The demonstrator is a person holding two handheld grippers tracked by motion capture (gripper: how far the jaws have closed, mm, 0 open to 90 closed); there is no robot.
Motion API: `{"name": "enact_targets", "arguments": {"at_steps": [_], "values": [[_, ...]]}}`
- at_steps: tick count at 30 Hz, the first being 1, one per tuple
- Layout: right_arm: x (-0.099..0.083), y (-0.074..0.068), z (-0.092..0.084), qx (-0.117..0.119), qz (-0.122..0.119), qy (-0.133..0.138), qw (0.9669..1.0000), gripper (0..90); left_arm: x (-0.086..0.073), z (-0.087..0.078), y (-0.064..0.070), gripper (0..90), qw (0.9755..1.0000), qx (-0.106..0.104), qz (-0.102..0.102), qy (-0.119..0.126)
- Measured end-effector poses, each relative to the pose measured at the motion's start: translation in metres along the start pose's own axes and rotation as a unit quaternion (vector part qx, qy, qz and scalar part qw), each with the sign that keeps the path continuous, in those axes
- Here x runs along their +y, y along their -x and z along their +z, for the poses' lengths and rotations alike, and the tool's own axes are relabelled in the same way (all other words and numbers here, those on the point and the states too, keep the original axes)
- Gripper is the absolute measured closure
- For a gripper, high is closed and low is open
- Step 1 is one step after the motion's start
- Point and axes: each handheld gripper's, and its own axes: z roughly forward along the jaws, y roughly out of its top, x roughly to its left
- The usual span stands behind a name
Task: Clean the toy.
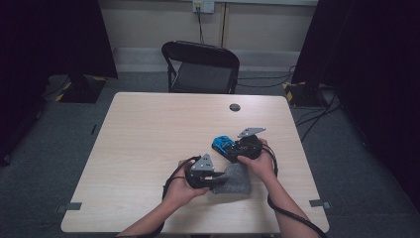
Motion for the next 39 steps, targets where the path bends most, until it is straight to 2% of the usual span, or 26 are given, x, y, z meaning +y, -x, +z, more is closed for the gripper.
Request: {"name": "enact_targets", "arguments": {"at_steps": [1, 4, 7, 11, 14, 19, 23, 31, 38, 39], "values": [[0.0, 0.0, 0.0, 0.0, 0.0, 0.0, 1.0, 42.0, -0.001, 0.004, 0.0, 75.8, 1.0, 0.0, 0.003, -0.004], [0.0, 0.0, 0.0, 0.0, 0.0, 0.0, 1.0, 42.0, -0.003, 0.014, -0.003, 75.8, 0.9999, -0.005, -0.008, -0.012], [0.0, 0.0, 0.0, 0.0, 0.0, 0.001, 1.0, 42.0, -0.003, 0.02, -0.012, 75.7, 0.9996, 0.015, -0.01, -0.02], [0.0, 0.0, 0.0, 0.001, 0.0, 0.001, 1.0, 42.1, -0.001, 0.022, -0.029, 75.7, 0.9983, 0.044, -0.022, -0.029], [0.0, 0.0, 0.0, 0.002, 0.0, 0.001, 1.0, 42.0, 0.0, 0.02, -0.04, 75.7, 0.9972, 0.061, -0.03, -0.032], [-0.001, 0.0, 0.0, 0.001, -0.002, 0.001, 1.0, 42.0, 0.001, 0.016, -0.054, 75.6, 0.9944, 0.094, -0.022, -0.044], [-0.001, 0.0, 0.0, 0.002, -0.002, 0.002, 1.0, 42.0, 0.001, 0.012, -0.065, 75.7, 0.9923, 0.113, -0.029, -0.042], [0.0, 0.0, 0.0, 0.002, -0.002, 0.0, 1.0, 42.0, -0.003, 0.004, -0.081, 75.7, 0.989, 0.135, -0.049, -0.038], [0.0, 0.001, 0.0, 0.003, -0.002, 0.001, 1.0, 42.0, -0.006, -0.004, -0.092, 75.7, 0.9857, 0.155, -0.055, -0.037], [0.0, 0.001, 0.0, 0.003, -0.003, 0.001, 1.0, 42.0, -0.006, -0.006, -0.094, 75.7, 0.9847, 0.162, -0.05, -0.039]]}}
